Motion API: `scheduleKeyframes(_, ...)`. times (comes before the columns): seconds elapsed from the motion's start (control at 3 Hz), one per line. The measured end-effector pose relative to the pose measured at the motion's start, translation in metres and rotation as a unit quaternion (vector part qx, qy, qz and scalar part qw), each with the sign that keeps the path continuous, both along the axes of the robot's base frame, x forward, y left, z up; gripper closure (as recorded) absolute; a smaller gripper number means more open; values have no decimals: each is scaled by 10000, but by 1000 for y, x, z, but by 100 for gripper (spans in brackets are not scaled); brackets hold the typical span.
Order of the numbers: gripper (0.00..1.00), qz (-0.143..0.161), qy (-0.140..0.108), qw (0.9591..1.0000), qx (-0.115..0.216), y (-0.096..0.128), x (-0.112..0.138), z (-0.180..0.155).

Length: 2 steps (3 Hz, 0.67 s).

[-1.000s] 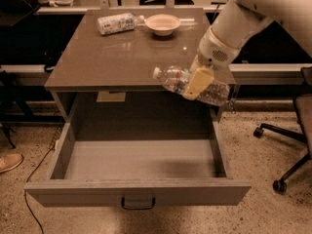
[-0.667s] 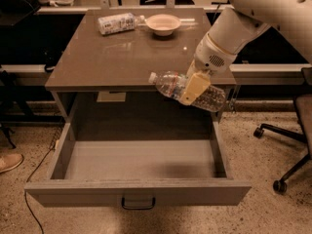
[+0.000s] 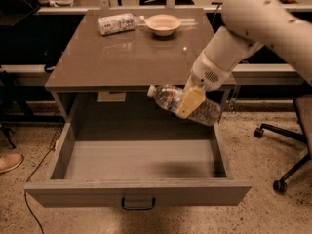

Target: Place water bottle into top drawer

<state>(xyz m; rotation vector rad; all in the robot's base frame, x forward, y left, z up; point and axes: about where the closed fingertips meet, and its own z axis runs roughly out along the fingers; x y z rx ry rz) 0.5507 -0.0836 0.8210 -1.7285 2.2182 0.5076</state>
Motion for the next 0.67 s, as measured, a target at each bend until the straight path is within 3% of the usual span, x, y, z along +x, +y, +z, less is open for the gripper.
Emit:
scheduleKeyframes(0.33,100,-495,517,9974,123,19,-22,-80)
scheduleKeyframes(0.67,100,-967,705,9925,242,30,-29,-123)
